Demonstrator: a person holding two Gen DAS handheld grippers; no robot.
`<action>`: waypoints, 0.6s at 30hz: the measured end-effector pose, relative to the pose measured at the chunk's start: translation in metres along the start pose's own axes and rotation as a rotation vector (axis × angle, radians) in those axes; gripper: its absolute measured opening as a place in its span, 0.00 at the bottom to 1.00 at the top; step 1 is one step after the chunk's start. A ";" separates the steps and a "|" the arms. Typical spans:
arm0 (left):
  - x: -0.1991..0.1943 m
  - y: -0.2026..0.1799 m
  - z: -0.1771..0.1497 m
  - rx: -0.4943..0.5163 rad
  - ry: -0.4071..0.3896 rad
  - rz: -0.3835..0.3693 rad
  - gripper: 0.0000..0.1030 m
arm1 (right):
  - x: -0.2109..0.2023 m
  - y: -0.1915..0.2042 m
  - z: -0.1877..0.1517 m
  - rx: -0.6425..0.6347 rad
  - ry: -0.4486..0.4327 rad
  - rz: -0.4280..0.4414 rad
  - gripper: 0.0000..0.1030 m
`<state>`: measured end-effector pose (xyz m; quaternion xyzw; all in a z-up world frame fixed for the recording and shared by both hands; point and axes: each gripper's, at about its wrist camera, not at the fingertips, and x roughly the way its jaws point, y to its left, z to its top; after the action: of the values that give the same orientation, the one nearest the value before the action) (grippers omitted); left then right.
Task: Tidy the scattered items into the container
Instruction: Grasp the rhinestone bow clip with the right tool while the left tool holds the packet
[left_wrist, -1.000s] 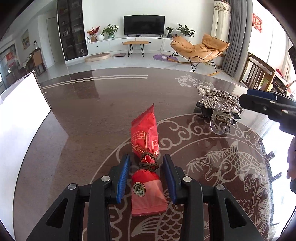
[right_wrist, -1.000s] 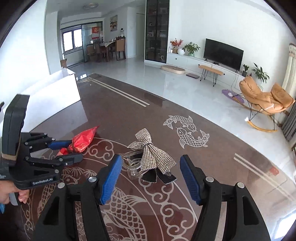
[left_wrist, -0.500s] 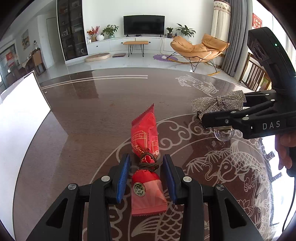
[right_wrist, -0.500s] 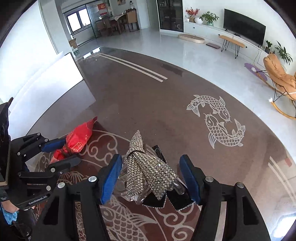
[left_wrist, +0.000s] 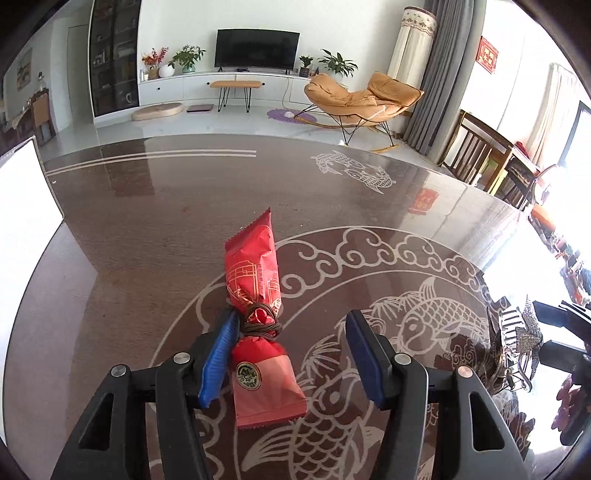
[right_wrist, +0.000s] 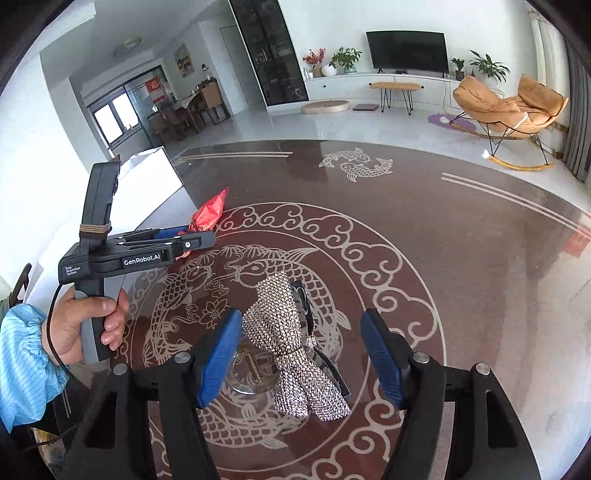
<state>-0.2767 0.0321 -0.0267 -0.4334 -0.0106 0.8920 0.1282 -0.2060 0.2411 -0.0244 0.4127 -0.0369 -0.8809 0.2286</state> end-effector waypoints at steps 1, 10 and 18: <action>0.003 -0.006 0.002 0.028 0.013 0.020 0.74 | -0.002 -0.002 -0.001 0.007 -0.015 0.012 0.66; 0.022 -0.013 0.019 0.033 0.067 0.135 0.94 | 0.028 0.028 0.008 -0.269 0.041 -0.014 0.67; 0.010 -0.014 0.014 0.105 0.030 0.097 0.23 | 0.041 0.015 -0.010 -0.149 0.124 0.003 0.56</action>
<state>-0.2900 0.0490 -0.0241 -0.4393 0.0592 0.8899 0.1078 -0.2158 0.2109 -0.0565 0.4482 0.0423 -0.8537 0.2619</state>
